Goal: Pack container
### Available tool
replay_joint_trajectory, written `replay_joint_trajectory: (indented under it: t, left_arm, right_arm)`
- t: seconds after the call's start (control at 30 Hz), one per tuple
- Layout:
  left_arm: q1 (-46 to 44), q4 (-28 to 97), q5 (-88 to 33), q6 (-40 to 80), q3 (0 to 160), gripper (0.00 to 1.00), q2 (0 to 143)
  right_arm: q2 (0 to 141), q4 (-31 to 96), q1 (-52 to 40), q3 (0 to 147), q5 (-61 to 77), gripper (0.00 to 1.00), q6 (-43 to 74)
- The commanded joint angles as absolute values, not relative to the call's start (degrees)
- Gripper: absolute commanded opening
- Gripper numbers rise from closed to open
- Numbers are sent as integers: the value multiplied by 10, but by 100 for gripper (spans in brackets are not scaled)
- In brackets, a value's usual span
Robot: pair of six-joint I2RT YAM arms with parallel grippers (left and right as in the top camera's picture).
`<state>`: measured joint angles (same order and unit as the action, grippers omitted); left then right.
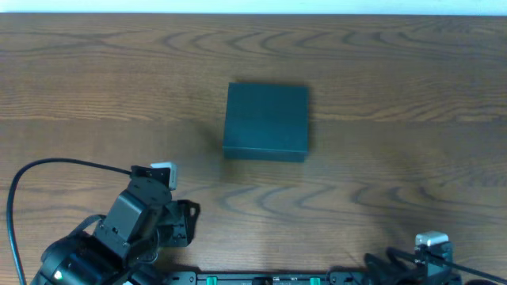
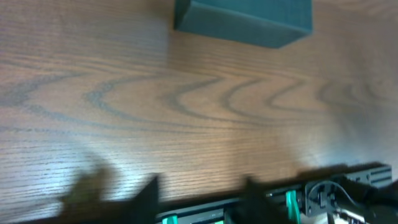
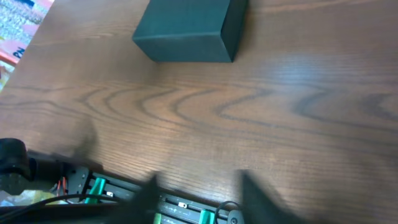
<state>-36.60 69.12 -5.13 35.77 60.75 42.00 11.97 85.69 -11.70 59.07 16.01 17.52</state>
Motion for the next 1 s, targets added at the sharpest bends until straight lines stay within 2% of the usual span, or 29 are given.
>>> replay_joint_trajectory:
  t: [0.0, 0.13, 0.6, 0.77, 0.97]
  left_arm:
    - [-368, 684, -20, 384, 608, 95, 419]
    - [-368, 691, -25, 384, 608, 95, 419]
    - [-358, 694, -25, 381, 608, 95, 416]
    - [-258, 684, 35, 331, 590, 95, 375]
    - [-129, 554, 34, 140, 473, 95, 255]
  right_arm:
    - [118, 869, -116, 586, 170, 99, 190]
    - [118, 898, -116, 586, 182, 99, 293]
    - [118, 898, -116, 586, 182, 99, 297]
    - [118, 898, -116, 586, 182, 99, 297]
    - [118, 898, -116, 586, 182, 99, 297]
